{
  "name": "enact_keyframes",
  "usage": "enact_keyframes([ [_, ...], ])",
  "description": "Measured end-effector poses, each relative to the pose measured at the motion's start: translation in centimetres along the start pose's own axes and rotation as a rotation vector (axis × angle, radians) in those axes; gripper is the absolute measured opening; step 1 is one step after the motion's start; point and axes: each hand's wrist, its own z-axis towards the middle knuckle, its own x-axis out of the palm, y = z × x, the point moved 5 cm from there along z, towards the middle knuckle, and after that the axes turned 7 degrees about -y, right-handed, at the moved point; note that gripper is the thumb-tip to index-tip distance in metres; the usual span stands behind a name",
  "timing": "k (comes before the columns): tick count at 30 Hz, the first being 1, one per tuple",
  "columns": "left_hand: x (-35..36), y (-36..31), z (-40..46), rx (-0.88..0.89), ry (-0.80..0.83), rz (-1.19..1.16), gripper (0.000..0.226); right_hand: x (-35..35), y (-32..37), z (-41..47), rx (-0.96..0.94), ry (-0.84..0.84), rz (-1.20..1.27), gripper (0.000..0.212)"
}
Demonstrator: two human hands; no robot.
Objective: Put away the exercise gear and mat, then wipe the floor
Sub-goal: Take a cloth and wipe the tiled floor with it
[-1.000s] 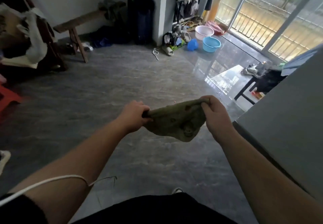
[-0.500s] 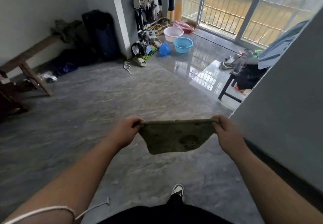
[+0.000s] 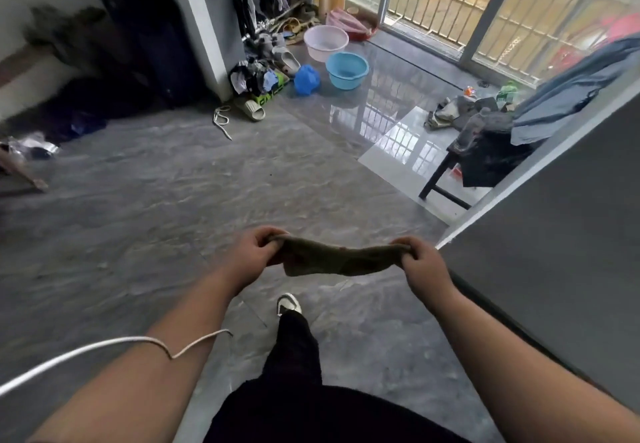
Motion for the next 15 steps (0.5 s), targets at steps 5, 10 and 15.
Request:
enact_keyframes([
  [5, -0.1, 0.6, 9.2, -0.073, 0.057, 0.027, 0.023, 1.7, 1.0, 8.8, 0.074, 0.031, -0.044, 0.031],
  [10, -0.8, -0.8, 18.6, -0.123, 0.062, 0.108, 0.029, 3.8, 2.9, 16.8, 0.165, 0.075, -0.035, 0.031],
  [15, -0.5, -2.8, 26.9, -0.156, 0.108, 0.232, 0.026, 5.1, 4.1, 24.9, 0.196, 0.082, -0.019, 0.032],
])
